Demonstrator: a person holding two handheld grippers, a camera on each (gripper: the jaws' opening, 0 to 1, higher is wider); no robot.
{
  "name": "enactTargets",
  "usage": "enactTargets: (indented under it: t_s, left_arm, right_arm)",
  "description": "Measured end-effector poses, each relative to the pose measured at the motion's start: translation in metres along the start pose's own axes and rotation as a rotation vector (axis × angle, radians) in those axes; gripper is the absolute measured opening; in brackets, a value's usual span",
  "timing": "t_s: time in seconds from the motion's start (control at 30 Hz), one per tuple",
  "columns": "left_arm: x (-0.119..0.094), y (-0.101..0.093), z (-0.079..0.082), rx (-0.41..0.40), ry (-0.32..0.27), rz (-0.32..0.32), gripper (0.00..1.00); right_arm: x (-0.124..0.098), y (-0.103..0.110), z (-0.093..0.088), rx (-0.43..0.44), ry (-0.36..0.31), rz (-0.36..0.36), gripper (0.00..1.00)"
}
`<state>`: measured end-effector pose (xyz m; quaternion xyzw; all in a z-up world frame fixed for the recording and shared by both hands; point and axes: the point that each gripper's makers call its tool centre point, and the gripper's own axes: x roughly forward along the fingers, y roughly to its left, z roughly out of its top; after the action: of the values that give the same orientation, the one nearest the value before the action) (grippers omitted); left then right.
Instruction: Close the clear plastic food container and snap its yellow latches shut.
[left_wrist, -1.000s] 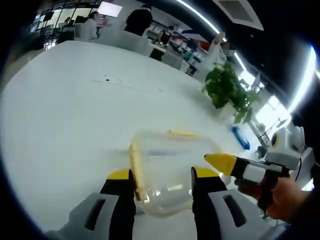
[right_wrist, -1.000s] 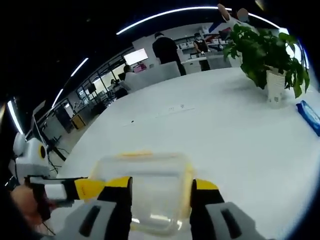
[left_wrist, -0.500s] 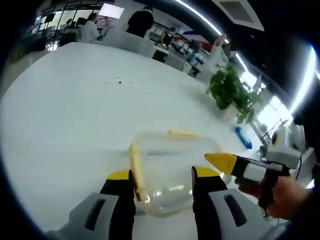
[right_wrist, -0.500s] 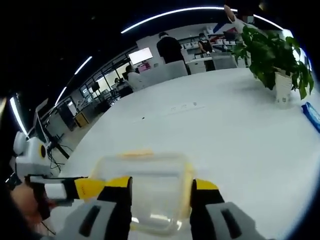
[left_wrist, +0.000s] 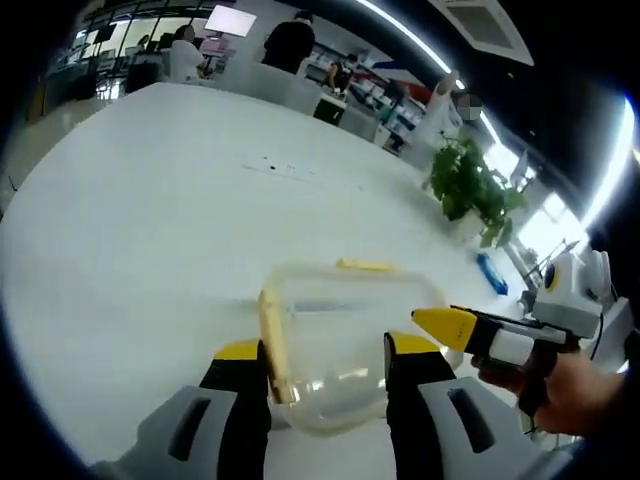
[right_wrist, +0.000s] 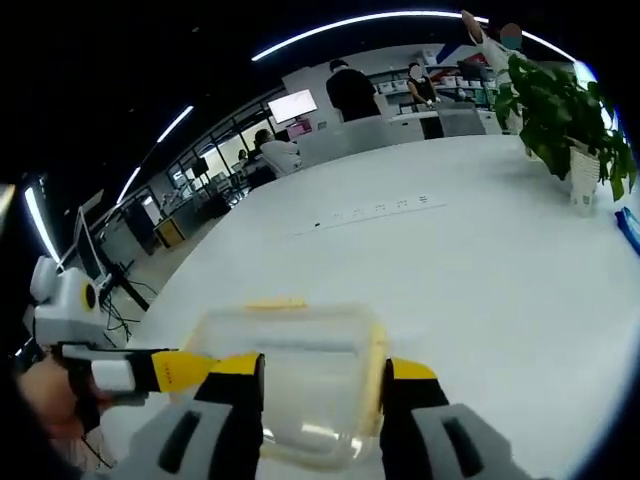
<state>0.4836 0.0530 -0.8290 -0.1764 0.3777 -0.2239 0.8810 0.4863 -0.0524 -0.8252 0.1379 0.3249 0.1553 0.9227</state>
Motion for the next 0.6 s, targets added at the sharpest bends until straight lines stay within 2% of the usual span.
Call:
enactTargets:
  t_s: [0.4,0.6]
  left_arm:
    - [-0.021,0.043,0.012,-0.004,-0.002,-0.004,0.44]
    - [-0.024,0.059,0.022,-0.004,-0.01,-0.004,0.44]
  right_arm:
    - [0.023,0.045,-0.005,0.012,-0.015,-0.004,0.45]
    - [0.036,0.057,0.0,0.007,-0.037,0.003,0.45]
